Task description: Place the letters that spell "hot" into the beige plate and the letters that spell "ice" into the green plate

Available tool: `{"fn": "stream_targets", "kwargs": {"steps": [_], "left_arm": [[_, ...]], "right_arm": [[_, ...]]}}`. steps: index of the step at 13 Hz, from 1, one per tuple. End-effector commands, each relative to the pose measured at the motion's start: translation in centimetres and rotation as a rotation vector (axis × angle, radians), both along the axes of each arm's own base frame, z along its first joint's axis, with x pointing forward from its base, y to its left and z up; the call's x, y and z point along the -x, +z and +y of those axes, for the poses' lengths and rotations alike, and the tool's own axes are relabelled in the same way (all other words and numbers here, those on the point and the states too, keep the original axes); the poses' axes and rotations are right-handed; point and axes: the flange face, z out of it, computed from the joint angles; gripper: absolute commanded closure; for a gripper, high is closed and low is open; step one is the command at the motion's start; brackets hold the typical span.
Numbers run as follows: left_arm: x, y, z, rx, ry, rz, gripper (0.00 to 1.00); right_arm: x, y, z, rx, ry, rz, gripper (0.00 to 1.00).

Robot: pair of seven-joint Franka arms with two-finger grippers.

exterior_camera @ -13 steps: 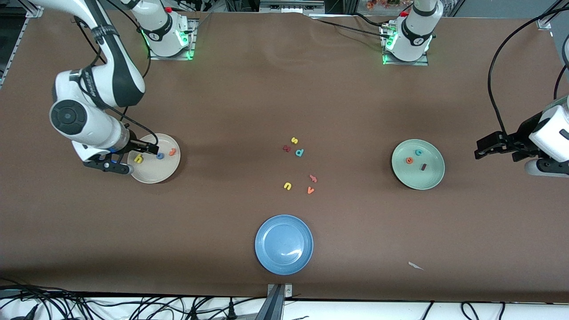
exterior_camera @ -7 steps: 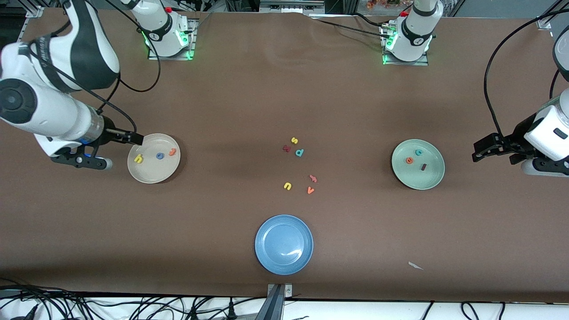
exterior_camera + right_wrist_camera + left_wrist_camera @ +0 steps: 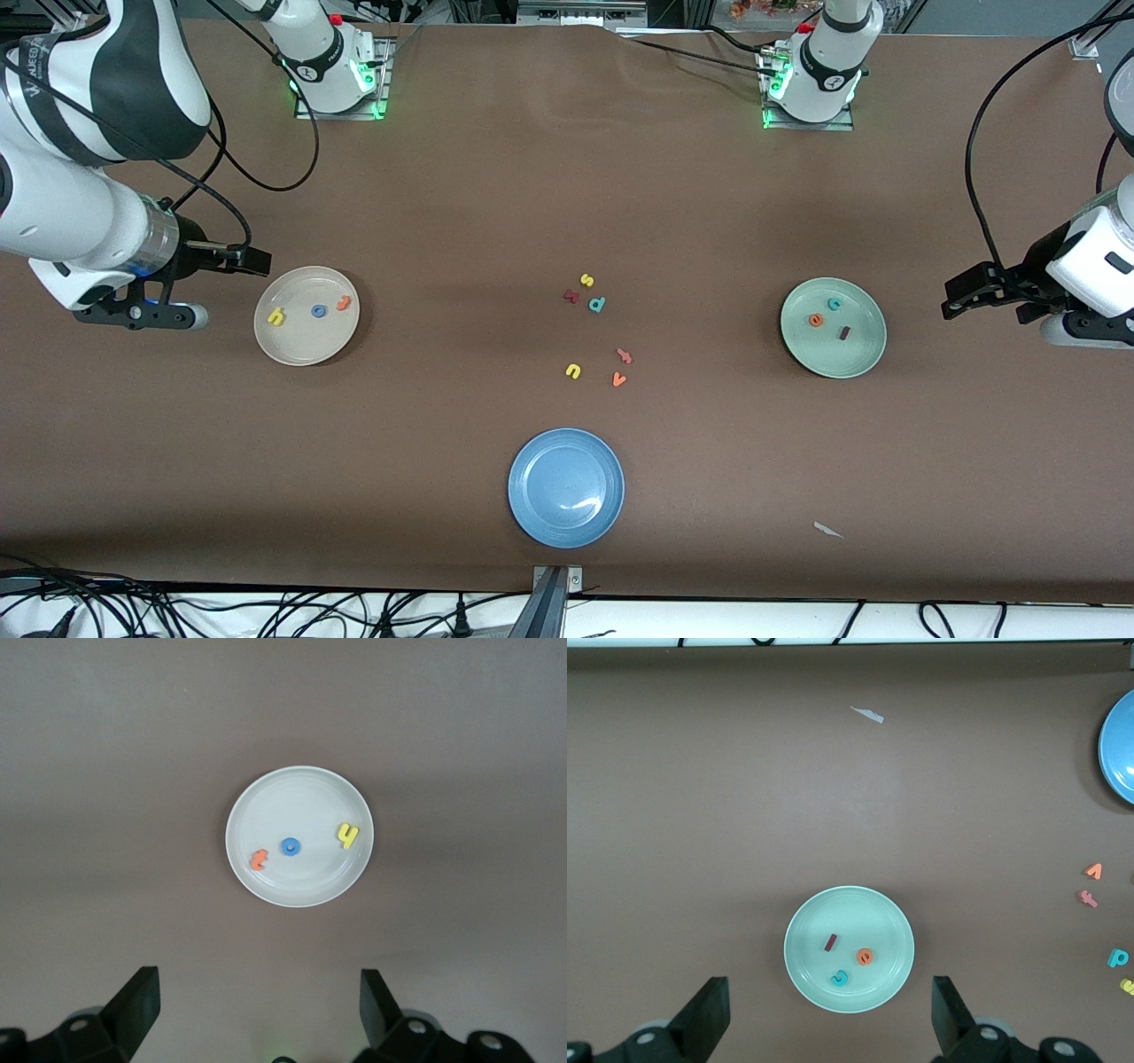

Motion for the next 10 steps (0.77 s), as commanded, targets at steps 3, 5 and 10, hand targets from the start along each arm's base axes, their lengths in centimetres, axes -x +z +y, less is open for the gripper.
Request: {"fn": "stream_targets", "kwargs": {"steps": [3, 5, 10], "left_arm": [[0.3, 0.9, -0.1, 0.029, 0.004, 0.004, 0.0], [0.2, 0.6, -0.1, 0.032, 0.005, 0.004, 0.0], [0.1, 0.3, 0.0, 0.032, 0.005, 0.009, 0.0]], "right_arm": [[-0.9, 0.3, -0.5, -0.013, 0.006, 0.011, 0.0], [-1.0, 0.5, -0.9, -0.012, 0.028, 0.009, 0.0], [0.0, 4.2, -0.9, 0.05, 0.068, -0.027, 0.0]]}}
